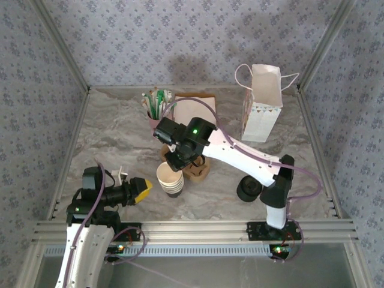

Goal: Pack the takeout coffee

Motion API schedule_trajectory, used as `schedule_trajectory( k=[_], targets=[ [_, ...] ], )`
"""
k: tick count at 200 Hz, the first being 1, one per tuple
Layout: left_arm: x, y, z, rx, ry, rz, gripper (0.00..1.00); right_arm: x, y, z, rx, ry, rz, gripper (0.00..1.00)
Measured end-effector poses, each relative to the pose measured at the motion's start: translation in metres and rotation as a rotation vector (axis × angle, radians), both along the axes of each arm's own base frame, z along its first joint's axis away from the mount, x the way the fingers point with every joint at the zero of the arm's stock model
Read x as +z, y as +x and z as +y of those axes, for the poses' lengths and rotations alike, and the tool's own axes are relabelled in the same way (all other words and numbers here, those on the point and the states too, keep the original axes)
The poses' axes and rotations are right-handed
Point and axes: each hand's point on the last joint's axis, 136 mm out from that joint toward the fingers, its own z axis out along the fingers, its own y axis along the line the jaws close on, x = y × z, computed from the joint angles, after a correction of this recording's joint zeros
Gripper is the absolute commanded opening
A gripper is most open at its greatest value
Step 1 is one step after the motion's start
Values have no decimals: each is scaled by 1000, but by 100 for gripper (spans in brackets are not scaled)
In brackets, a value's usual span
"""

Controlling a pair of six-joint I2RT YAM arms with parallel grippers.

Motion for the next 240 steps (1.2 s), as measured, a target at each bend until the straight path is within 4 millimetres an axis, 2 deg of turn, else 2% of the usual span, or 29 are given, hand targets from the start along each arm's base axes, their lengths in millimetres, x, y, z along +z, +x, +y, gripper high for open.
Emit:
schedule_trajectory(
  k=[29,118,196,240],
  targets=[
    [-2,1,-2,-12,-10,12,52,-10,1,2,6,-31,12,29],
    [-3,5,-5,-27,-21,3,52,-21,3,7,15,-61,29,21],
    [-3,6,-7,-30,-31,2,53,-22,1,8,22,-59,39,4],
    [0,8,-8,-28,-39,-6,53,-22,0,10,24,-51,49,1]
  ],
)
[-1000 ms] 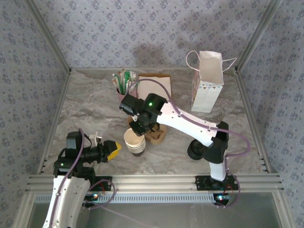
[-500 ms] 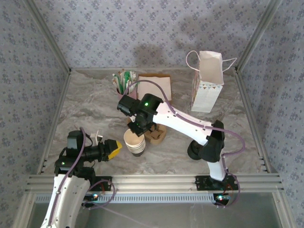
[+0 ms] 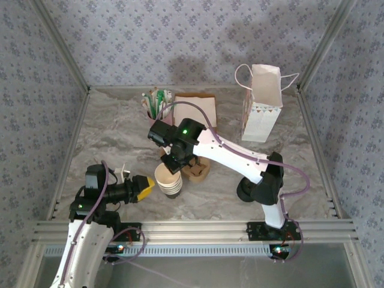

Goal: Pack the takeout coffee

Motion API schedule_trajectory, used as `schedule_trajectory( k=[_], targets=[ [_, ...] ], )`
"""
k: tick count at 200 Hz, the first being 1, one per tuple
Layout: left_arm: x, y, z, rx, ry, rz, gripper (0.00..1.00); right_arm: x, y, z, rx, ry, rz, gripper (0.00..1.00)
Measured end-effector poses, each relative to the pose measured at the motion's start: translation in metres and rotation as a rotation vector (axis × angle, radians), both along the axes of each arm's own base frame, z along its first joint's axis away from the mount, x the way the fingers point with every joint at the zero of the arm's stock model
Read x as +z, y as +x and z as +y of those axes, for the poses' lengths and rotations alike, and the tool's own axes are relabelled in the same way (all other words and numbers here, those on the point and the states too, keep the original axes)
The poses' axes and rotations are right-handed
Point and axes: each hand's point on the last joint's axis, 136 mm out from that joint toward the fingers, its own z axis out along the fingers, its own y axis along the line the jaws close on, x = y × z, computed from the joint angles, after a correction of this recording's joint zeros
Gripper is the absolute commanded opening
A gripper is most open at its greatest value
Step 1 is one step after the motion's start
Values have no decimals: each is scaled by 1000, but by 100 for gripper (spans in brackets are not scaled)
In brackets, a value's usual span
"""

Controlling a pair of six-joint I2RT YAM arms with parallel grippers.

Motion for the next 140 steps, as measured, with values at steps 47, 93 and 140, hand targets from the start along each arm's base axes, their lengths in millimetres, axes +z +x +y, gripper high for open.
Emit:
schedule_trajectory(
  k=[47,93,140],
  targets=[
    [2,6,-1,18,-22,-8,55,0,1,1,-6,18,9,0],
    [6,11,-2,38,-53,-24,55,0,5,-1,-24,42,21,0],
    [4,14,-2,47,-64,-20,54,0,6,2,-38,78,44,0]
  ],
)
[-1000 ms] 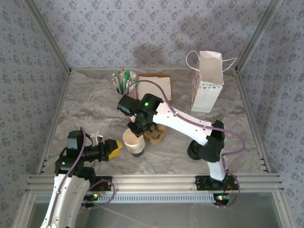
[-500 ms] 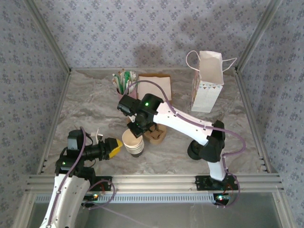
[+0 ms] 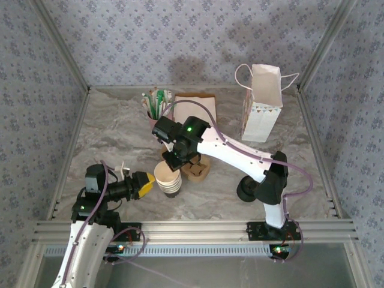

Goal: Pack the takeout coffee

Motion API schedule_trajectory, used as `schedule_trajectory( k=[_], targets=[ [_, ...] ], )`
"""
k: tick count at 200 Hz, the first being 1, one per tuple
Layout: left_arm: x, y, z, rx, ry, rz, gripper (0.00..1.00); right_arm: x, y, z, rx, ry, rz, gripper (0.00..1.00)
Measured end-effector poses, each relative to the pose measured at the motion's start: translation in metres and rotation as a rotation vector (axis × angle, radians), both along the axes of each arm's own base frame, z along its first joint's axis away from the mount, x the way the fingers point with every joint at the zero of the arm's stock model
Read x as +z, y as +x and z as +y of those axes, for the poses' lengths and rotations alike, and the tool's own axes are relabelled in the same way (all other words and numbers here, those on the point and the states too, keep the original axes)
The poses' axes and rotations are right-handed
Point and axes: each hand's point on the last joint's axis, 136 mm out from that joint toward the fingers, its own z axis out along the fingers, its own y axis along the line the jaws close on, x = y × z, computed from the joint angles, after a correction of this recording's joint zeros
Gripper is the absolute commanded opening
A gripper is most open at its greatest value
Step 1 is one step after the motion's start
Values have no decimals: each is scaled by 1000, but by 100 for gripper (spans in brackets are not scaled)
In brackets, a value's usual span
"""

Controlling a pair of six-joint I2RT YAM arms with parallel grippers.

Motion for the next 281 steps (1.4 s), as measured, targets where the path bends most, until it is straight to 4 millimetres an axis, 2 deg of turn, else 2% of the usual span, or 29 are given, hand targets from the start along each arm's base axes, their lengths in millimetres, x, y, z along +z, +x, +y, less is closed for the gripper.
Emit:
schedule_trajectory(
  k=[57,183,246,281],
  targets=[
    [-10,1,0,2,-1,20,53,0,0,5,-6,30,14,0],
    [-10,1,0,-3,6,2,52,2,0,5,-19,67,40,0],
    [-12,2,0,-3,12,3,53,17,3,4,-34,125,38,0],
    [-12,2,0,-7,17,4,55,18,4,4,-38,137,42,0]
  ],
)
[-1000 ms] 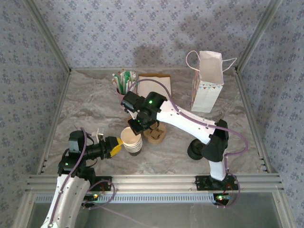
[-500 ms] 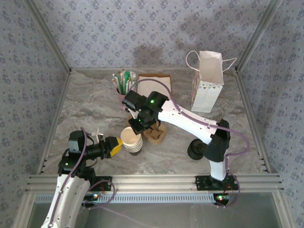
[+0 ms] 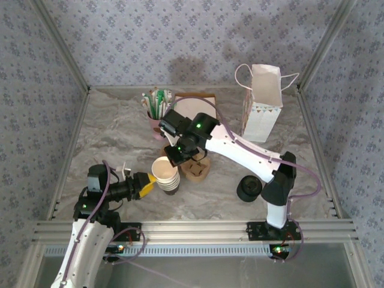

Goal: Pack the takeout coffee

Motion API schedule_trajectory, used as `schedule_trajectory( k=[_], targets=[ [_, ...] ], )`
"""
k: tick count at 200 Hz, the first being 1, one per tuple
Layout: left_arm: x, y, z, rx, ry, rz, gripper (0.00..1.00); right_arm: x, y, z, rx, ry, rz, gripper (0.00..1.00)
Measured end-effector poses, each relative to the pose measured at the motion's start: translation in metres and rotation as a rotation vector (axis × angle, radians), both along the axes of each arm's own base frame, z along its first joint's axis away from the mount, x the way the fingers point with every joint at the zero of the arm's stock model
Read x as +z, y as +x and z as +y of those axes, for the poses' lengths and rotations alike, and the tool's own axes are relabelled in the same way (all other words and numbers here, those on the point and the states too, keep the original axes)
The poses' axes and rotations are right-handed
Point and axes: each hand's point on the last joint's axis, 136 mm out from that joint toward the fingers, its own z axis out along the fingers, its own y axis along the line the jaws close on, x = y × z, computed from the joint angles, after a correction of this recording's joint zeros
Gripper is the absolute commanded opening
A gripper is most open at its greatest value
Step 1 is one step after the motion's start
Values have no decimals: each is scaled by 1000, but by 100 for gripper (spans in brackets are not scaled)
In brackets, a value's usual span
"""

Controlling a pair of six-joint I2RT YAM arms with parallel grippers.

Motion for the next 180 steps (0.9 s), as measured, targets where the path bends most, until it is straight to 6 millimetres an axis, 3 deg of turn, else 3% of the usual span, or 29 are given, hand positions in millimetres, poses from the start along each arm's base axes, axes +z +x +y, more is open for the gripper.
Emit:
schedule_trajectory(
  k=[48,116,136,180],
  targets=[
    [5,3,1,1,14,3,57,9,1,1,-7,17,-5,0],
    [20,10,2,6,37,-18,63,60,12,-8,-38,94,-91,0],
    [25,12,2,6,50,-32,70,76,14,-20,-51,105,-124,0],
    [52,16,8,23,119,-100,98,113,7,-55,-77,133,-207,0]
  ],
)
